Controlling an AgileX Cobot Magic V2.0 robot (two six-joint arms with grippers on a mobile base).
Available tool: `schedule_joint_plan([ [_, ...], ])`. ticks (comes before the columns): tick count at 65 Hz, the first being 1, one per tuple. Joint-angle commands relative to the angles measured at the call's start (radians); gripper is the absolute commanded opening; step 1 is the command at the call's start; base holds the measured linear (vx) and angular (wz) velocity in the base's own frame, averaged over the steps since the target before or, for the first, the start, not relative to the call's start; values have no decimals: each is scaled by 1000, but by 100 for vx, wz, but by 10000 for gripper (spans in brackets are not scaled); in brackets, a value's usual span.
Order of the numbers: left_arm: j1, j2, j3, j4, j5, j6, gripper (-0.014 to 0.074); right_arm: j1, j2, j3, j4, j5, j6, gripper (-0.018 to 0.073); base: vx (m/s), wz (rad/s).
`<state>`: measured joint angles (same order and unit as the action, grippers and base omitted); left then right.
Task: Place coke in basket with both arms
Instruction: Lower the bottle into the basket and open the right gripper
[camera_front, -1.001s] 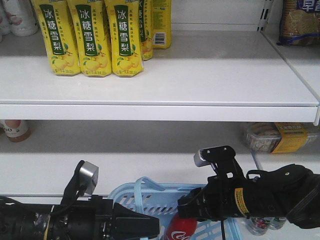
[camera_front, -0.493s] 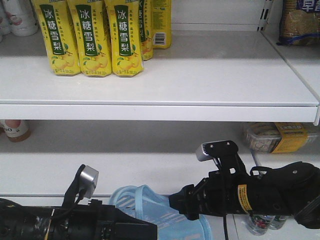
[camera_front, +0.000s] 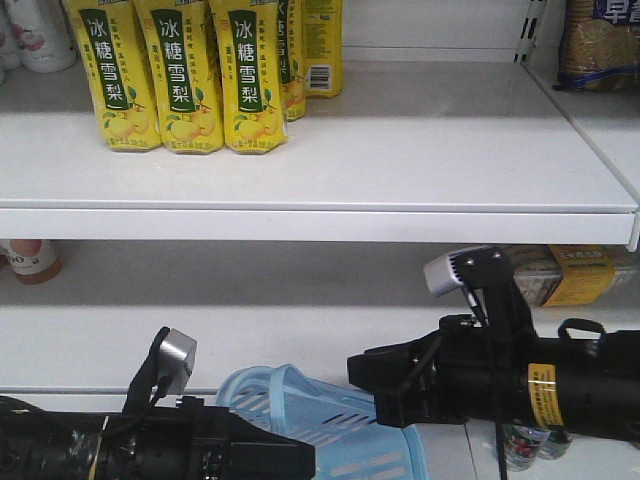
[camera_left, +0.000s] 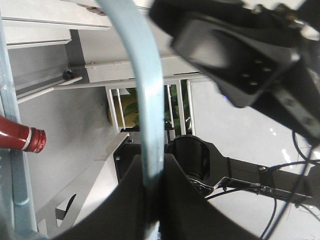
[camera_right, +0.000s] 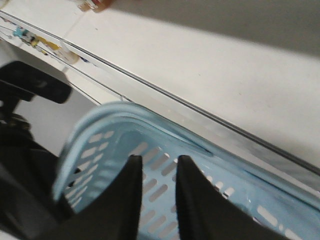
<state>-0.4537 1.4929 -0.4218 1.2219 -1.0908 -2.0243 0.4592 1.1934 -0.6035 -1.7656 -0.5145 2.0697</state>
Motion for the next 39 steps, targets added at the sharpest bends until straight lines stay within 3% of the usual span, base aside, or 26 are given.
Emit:
schedule_joint_plan([
  [1, -5, -36, -26, -81, -286, 6, -7, 2, -101, -26, -12, -30, -14, -15, 0, 0],
  [21, -5, -36, -26, -81, -286, 6, -7, 2, -432, -19, -12, 0, -95, -4, 0, 0],
  [39, -5, -36, -26, -81, -286, 6, -7, 2, -728, 225, -12, 288, -130, -4, 0, 0],
])
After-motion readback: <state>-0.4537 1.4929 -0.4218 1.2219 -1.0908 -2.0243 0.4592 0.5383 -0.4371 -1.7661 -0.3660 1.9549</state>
